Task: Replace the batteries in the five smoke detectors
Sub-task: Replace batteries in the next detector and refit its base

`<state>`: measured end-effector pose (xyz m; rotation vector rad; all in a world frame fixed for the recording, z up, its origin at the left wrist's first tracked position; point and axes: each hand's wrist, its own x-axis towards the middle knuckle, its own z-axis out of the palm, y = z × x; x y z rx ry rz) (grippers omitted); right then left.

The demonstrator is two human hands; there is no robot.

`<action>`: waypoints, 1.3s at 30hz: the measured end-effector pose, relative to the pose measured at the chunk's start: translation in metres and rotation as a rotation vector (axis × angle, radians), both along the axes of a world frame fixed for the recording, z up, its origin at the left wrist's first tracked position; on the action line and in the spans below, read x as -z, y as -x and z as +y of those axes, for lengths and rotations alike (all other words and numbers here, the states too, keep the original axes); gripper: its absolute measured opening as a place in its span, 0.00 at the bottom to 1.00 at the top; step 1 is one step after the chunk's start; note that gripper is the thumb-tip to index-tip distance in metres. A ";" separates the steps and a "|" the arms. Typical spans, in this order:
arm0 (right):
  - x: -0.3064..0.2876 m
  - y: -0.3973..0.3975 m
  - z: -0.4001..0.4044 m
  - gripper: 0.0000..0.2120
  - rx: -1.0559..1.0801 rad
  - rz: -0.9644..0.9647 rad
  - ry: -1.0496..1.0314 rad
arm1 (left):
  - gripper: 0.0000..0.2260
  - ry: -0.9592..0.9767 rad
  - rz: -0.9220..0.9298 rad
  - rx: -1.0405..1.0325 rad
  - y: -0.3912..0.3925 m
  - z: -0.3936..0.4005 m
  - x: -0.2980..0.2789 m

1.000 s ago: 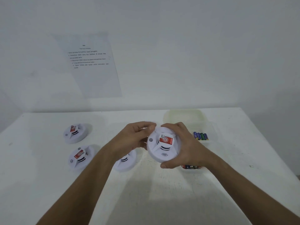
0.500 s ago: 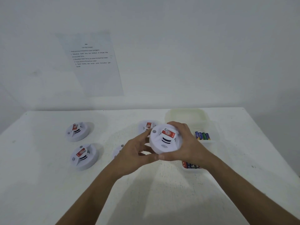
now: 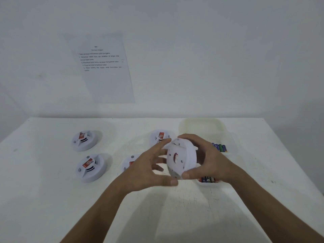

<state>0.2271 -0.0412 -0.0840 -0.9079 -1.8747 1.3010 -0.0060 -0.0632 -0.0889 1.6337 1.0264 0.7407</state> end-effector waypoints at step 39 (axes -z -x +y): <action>0.008 -0.007 -0.009 0.51 0.019 -0.035 -0.014 | 0.28 -0.209 0.152 -0.111 0.000 0.000 -0.018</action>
